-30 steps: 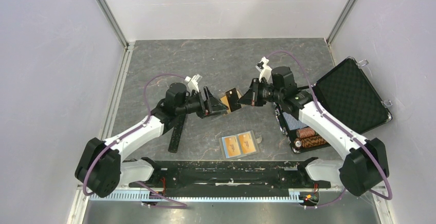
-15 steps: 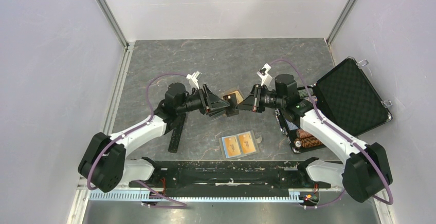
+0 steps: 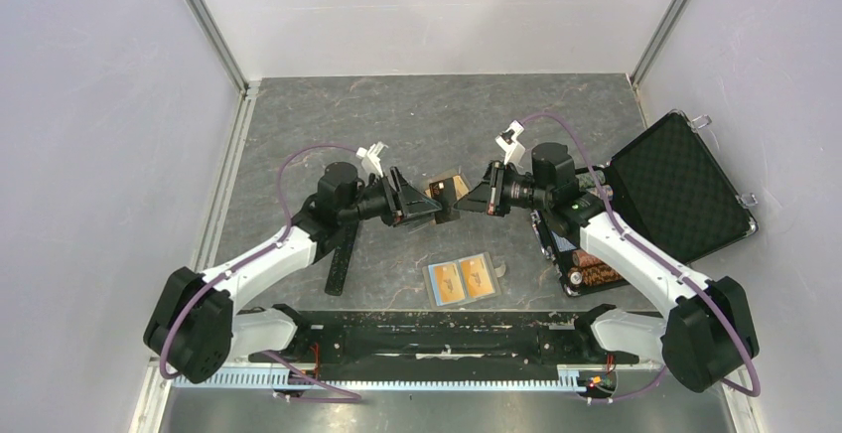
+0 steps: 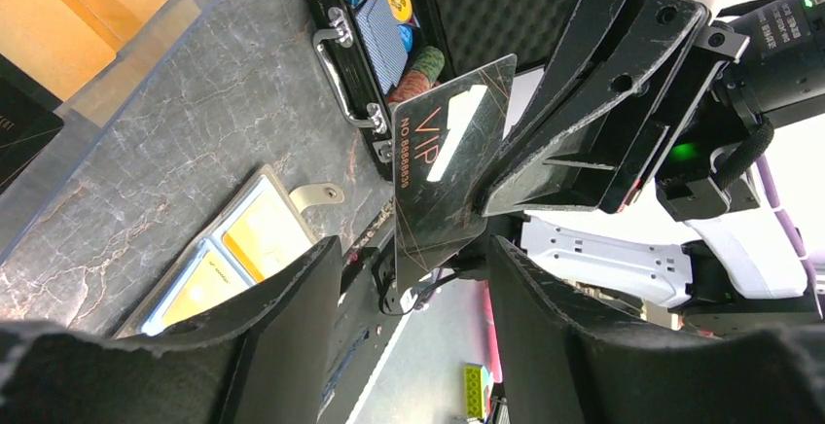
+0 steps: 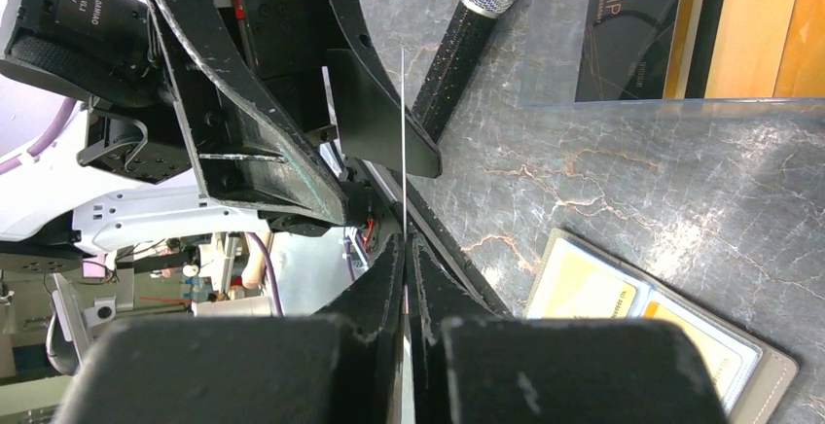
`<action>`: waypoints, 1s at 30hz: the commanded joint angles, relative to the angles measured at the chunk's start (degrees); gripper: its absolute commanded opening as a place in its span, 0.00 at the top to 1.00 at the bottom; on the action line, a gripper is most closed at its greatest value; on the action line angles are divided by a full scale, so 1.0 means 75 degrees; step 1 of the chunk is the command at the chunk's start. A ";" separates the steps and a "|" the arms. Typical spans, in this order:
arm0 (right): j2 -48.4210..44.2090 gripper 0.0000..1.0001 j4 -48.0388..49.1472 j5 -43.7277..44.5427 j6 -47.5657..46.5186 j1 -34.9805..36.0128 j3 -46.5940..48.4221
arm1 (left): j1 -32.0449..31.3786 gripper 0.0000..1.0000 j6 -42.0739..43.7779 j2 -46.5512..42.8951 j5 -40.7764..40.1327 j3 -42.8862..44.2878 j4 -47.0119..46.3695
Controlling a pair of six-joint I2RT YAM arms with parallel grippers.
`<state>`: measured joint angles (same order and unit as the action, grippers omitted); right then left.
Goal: Put the credit cards into the card holder
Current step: Pick up the credit card from the storage box.
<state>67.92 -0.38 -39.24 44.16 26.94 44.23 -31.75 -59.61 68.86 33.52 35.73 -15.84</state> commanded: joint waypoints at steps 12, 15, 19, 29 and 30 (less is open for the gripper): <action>-0.0112 1.00 0.0672 -0.0469 0.0201 0.0036 -0.0222 | -0.0056 0.77 -0.0207 0.0080 0.0840 0.0174 -0.1438; -0.0103 0.87 0.0741 -0.0404 0.0186 0.0030 -0.0262 | -0.0057 0.98 -0.0180 0.0032 0.0850 0.0166 -0.1285; -0.0090 0.63 0.0953 -0.0451 0.0190 0.0036 -0.0246 | -0.0069 0.98 -0.0182 -0.0054 0.0931 0.0059 -0.1266; -0.0074 0.80 0.2795 -0.0714 0.1135 0.0031 -0.0846 | -0.0148 0.97 -0.0326 -0.0379 0.1109 -0.0276 -0.1446; -0.0047 0.93 0.2922 -0.0803 0.1196 0.0047 -0.0885 | -0.0156 0.96 -0.0367 -0.0418 0.1109 -0.0334 -0.1477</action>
<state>67.92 11.62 -42.33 48.80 26.94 39.35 -32.25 -60.55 68.18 40.07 34.74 -23.53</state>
